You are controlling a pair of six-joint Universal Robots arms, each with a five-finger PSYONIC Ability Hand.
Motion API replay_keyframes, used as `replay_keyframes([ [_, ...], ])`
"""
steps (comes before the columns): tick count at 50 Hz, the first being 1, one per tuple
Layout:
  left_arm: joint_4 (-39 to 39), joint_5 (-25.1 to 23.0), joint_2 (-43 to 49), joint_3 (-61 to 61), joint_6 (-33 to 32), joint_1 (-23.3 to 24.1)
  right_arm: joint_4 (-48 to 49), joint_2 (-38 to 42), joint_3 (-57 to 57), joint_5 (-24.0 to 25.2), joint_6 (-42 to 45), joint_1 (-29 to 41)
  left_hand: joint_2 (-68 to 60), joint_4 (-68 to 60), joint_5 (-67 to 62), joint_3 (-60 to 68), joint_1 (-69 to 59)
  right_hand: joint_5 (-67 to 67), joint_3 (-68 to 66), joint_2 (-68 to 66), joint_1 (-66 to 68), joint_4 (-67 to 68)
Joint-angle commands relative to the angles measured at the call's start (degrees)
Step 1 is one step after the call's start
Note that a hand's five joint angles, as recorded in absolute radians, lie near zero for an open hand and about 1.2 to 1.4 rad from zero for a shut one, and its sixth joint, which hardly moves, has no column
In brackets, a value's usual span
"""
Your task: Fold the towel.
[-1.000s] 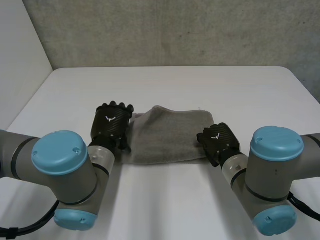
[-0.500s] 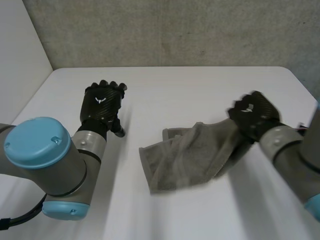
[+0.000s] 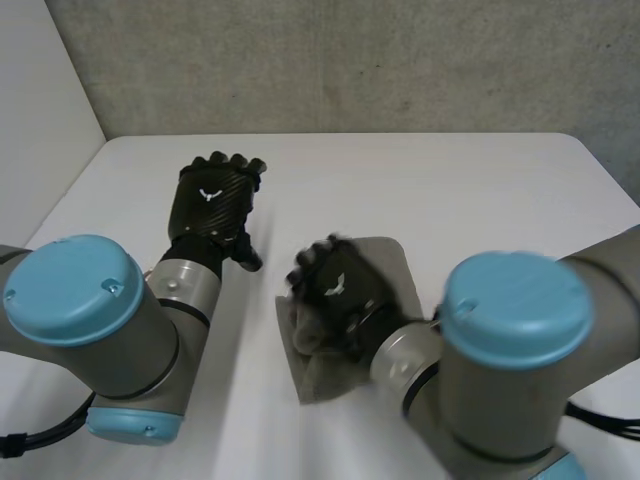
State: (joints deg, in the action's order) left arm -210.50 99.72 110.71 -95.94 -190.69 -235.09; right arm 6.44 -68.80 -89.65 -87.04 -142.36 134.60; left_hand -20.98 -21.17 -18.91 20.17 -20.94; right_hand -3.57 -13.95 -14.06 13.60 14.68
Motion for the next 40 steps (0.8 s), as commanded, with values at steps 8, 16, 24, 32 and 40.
replay_keyframes([
  [8,0.8,-1.5,5.8,4.8,0.3,5.9,-1.5,-5.0,-0.5,2.9,-16.4,-15.1,4.9,5.1,12.8,-4.1,4.8,3.6,4.0,4.1,-3.6,-4.7],
  [16,0.8,-1.7,11.7,3.7,0.0,9.2,-2.5,4.1,0.4,4.9,-16.5,-15.4,4.9,5.1,12.8,-4.1,4.8,3.6,4.0,4.1,-3.6,-4.7],
  [24,0.8,-1.7,14.4,2.2,-0.1,8.9,-3.3,8.0,1.7,5.0,-16.8,-15.4,4.9,5.1,12.8,-4.1,4.8,3.6,4.0,4.1,-3.6,-4.7],
  [32,2.5,-1.6,10.4,2.4,-0.3,8.4,-6.9,6.8,5.7,4.7,-17.1,-15.3,5.0,5.2,13.0,-4.2,5.0,3.6,4.0,4.1,-3.6,-4.7],
  [40,4.9,-1.5,1.7,6.2,-0.1,7.8,-8.4,-5.3,9.7,3.9,-23.6,-15.7,6.1,6.2,14.0,-5.2,6.0,3.6,4.0,4.1,-3.6,-4.7],
])
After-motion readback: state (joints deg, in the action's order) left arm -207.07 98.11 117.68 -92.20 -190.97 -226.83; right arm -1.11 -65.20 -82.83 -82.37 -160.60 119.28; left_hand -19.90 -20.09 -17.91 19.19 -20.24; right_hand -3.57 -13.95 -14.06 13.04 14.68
